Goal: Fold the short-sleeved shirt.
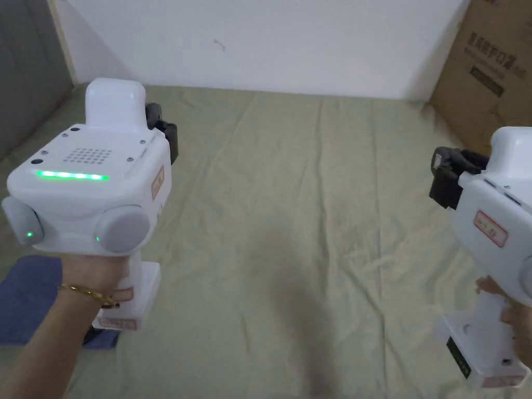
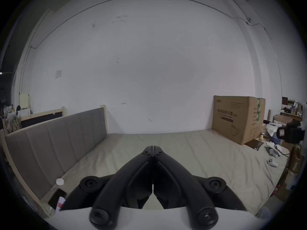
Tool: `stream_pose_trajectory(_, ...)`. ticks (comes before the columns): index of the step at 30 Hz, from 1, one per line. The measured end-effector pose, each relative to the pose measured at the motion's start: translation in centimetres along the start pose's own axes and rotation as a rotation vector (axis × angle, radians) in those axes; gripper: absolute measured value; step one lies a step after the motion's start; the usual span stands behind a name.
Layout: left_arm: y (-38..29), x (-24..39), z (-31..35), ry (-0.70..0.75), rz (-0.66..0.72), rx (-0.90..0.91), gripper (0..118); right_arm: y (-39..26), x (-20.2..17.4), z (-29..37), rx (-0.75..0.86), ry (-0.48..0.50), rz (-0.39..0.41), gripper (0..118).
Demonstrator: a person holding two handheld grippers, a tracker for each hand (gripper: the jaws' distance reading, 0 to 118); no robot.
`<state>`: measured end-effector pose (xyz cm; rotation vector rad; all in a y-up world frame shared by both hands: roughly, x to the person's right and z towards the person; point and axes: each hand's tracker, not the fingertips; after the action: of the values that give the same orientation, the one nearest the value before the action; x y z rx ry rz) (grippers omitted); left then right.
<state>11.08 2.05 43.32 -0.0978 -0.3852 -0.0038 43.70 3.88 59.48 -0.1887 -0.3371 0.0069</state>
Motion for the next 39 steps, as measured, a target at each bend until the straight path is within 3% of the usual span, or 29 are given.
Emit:
stream_pose_trajectory(4, -3.0, 2.0, 0.2, -0.036, -0.040, -0.025, 0, -1.4, 0.8, 0.5, 0.011, -0.044, -0.023, 0)
stream_pose_trajectory(11, -6.3, 2.2, 0.7, -0.028, 0.048, -0.120, 0, -4.1, 0.6, 0.9, -0.042, -0.043, -0.051, 0)
stream_pose_trajectory(13, -6.6, 1.9, 0.9, -0.025, 0.034, -0.128, 10, -4.6, 0.4, 1.0, -0.050, -0.046, -0.052, 0)
stream_pose_trajectory(15, -6.5, 1.9, 1.2, -0.045, 0.030, -0.142, 59, -4.9, 0.4, 0.9, -0.058, -0.047, -0.049, 26)
stream_pose_trajectory(16, -6.5, 1.8, 1.2, -0.045, 0.028, -0.150, 79, -4.9, 0.4, 0.9, -0.061, -0.039, -0.053, 46)
stream_pose_trajectory(17, -6.5, 1.9, 1.2, -0.038, 0.028, -0.154, 91, -4.9, 0.4, 0.9, -0.070, -0.023, -0.057, 74)
stream_pose_trajectory(19, -6.4, 1.9, 1.5, -0.022, 0.020, -0.132, 93, -4.9, 0.1, 1.0, -0.071, -0.023, -0.057, 102)
stream_pose_trajectory(21, -6.3, 1.8, 1.5, -0.004, 0.014, -0.122, 103, -4.9, -0.2, 1.2, -0.062, -0.038, -0.047, 118)
stream_pose_trajectory(23, -6.1, 1.9, 1.7, 0.000, 0.014, -0.124, 112, -5.0, 0.0, 1.1, -0.049, -0.045, -0.042, 118)
stream_pose_trajectory(39, -5.6, 2.0, 2.6, 0.017, -0.027, -0.087, 112, -5.1, -0.2, 0.7, -0.059, -0.037, -0.055, 118)
